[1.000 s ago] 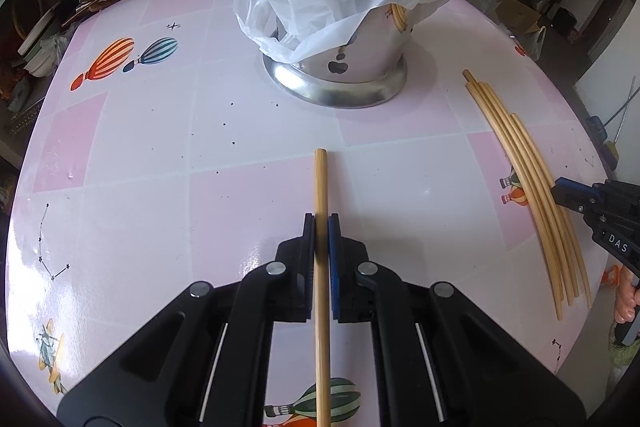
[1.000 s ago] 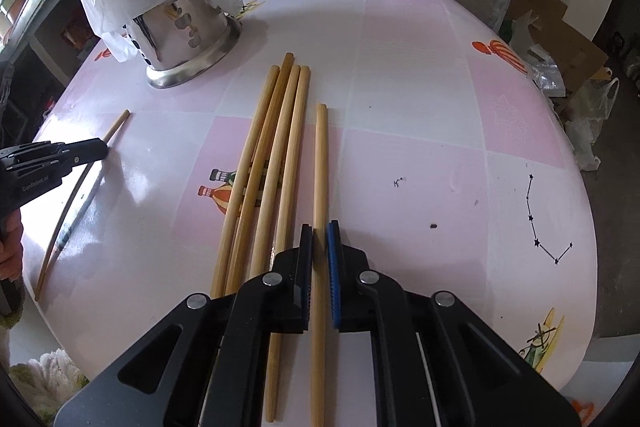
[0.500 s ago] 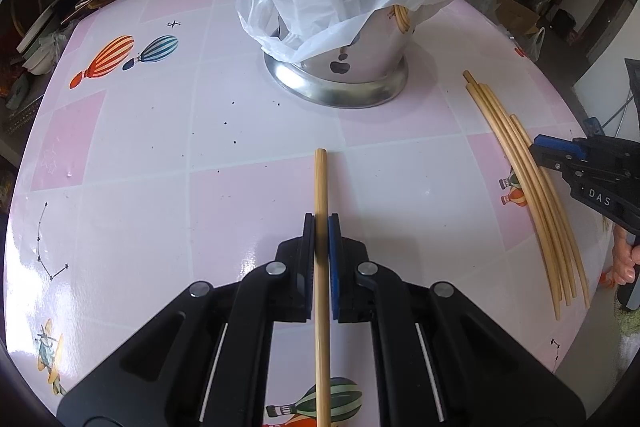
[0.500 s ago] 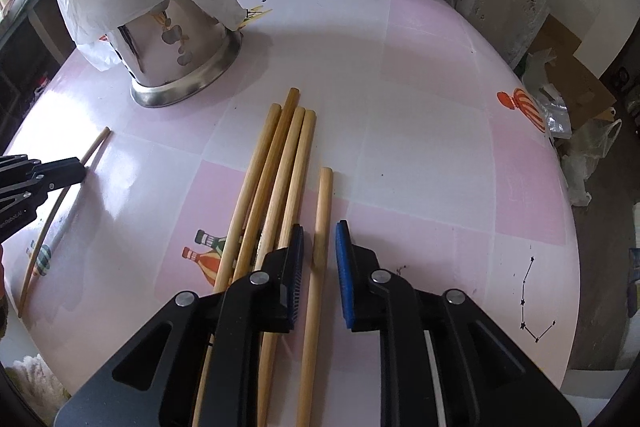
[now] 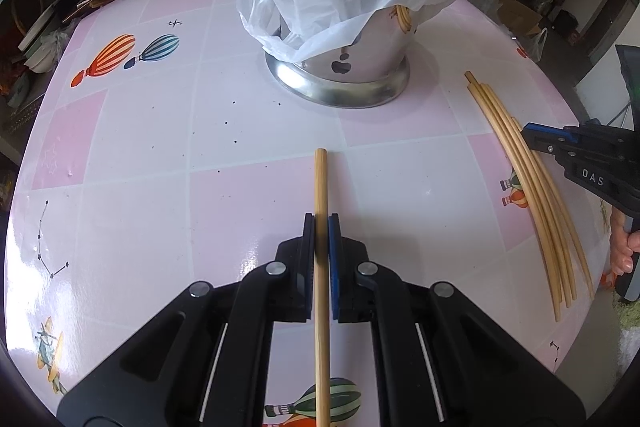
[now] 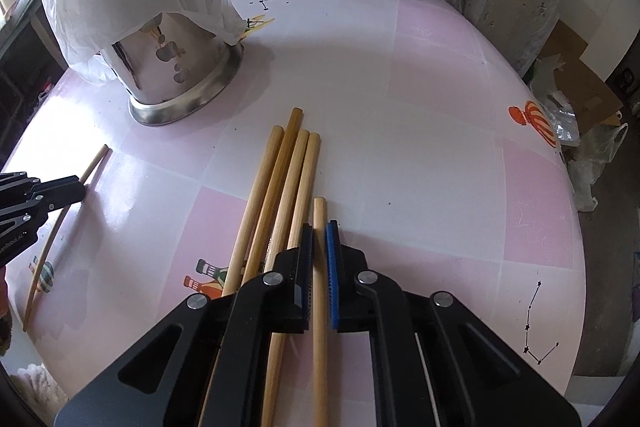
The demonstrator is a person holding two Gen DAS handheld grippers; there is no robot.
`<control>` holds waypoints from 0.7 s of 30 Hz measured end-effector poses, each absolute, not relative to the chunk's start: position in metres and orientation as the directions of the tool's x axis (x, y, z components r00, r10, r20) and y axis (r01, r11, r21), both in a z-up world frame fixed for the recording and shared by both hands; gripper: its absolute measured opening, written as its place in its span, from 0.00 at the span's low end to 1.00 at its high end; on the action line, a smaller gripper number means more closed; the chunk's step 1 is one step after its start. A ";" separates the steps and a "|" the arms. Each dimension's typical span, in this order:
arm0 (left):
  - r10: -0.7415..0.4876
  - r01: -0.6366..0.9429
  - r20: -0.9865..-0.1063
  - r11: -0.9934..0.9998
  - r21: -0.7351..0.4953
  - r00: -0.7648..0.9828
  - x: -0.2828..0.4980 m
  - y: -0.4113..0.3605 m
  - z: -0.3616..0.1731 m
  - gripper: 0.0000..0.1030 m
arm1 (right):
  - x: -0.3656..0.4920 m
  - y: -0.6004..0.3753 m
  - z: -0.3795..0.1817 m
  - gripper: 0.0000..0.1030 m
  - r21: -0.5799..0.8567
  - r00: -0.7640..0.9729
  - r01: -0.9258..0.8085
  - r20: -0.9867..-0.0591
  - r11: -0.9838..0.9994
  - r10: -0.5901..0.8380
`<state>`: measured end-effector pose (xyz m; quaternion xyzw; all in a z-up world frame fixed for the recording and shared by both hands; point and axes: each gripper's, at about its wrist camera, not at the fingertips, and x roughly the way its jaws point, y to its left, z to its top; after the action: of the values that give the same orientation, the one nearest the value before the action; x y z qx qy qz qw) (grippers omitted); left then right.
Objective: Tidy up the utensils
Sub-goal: 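Grasp a wooden chopstick with the right tool while the left tool holds its chopstick, then lift both held chopsticks up and carry them over the bagged steel holder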
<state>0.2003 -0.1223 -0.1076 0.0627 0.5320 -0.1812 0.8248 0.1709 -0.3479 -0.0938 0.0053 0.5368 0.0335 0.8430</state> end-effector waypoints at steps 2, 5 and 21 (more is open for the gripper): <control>-0.230 0.365 -0.900 0.927 -0.088 0.369 0.200 -0.123 -0.107 0.05 | 0.169 -0.351 -0.093 0.07 0.079 0.427 -0.040 -0.900 0.996 0.089; -0.231 0.362 -0.900 0.928 -0.089 0.370 0.200 -0.122 -0.108 0.05 | 0.163 -0.352 -0.087 0.07 0.097 0.452 -0.028 -0.886 0.995 0.099; -0.396 0.300 -0.860 0.904 -0.304 0.322 0.212 -0.089 -0.112 0.05 | 0.106 -0.387 0.011 0.07 0.215 0.690 0.033 -0.712 0.976 0.133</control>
<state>0.2122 -0.0887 -0.1115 -0.0445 0.5414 -0.2143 0.8118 0.1056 -0.3865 0.0108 0.1058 0.3931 0.0272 0.9130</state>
